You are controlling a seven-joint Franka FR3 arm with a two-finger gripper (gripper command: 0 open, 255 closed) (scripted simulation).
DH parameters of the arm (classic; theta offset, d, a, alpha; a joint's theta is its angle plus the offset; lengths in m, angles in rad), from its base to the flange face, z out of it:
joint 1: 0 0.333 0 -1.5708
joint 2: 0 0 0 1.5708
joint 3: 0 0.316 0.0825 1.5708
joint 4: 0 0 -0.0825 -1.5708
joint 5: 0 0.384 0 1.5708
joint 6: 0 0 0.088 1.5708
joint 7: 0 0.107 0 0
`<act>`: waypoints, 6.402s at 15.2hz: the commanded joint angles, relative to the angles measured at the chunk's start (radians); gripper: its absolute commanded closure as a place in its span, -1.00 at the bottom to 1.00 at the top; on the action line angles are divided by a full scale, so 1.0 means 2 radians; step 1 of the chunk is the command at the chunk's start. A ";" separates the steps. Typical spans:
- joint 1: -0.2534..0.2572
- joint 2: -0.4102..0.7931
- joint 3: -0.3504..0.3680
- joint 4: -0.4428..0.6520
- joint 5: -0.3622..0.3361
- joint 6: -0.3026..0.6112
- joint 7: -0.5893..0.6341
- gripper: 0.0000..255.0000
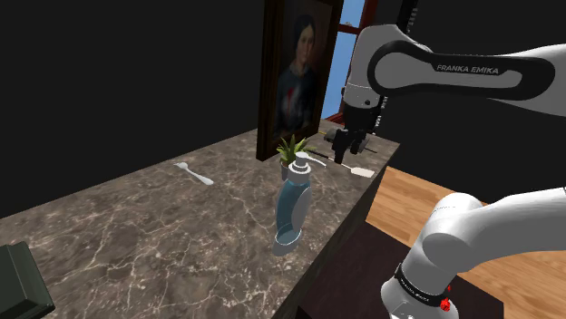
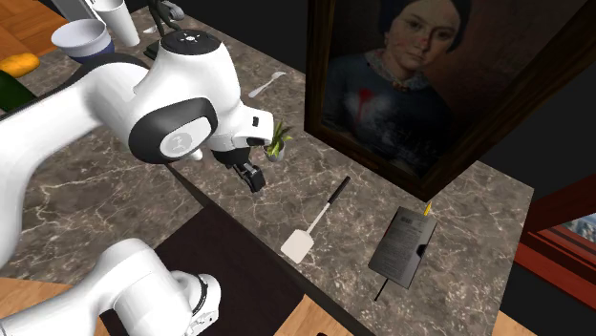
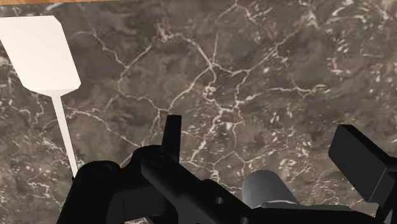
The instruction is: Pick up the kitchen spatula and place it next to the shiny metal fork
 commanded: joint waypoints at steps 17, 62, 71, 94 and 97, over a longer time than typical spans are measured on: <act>-0.039 0.172 -0.154 0.026 -0.061 0.191 -0.204 -1.00; -0.036 0.172 -0.152 0.097 -0.057 0.121 -0.208 1.00; 0.004 0.157 -0.068 0.078 -0.029 0.122 -0.097 1.00; 0.083 0.269 0.097 0.158 0.005 0.156 0.130 1.00; 0.083 0.272 0.098 0.141 0.005 0.177 0.130 1.00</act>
